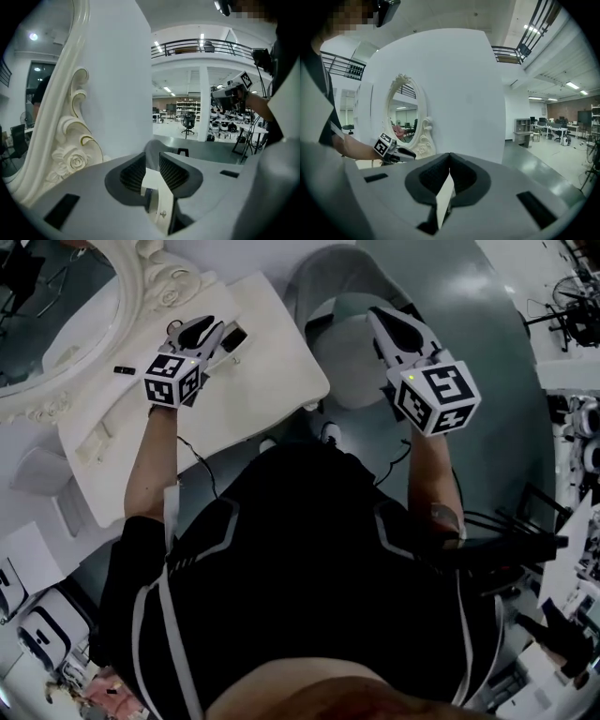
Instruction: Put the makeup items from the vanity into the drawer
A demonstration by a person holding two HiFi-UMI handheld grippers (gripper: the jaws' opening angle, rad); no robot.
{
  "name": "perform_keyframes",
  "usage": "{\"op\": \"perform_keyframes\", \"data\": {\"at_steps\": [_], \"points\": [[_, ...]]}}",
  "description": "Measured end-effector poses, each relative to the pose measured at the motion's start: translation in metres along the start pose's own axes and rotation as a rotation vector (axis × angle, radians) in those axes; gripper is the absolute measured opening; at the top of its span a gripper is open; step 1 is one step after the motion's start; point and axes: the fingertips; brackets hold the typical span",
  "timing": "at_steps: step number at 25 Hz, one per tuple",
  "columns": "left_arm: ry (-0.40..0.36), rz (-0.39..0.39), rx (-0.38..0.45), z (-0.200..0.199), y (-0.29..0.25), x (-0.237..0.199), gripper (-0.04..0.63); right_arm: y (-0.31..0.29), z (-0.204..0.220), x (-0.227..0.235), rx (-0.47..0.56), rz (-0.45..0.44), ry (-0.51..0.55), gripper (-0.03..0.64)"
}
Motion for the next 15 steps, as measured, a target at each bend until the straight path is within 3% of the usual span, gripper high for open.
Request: {"op": "perform_keyframes", "data": {"at_steps": [11, 15], "points": [[0.121, -0.156, 0.179, -0.075, 0.05, 0.009, 0.091, -0.012, -0.035, 0.028, 0.07, -0.075, 0.028, 0.005], [0.106, -0.227, 0.23, -0.108, 0.074, 0.015, 0.089, -0.019, -0.045, 0.033, 0.097, -0.116, 0.034, 0.005]]}}
Point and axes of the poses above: the fingertips, and each gripper's own axes: y backward along the fingers, x to its right, z out of its underside, and after that the axes turned 5 degrees about -z, right-handed
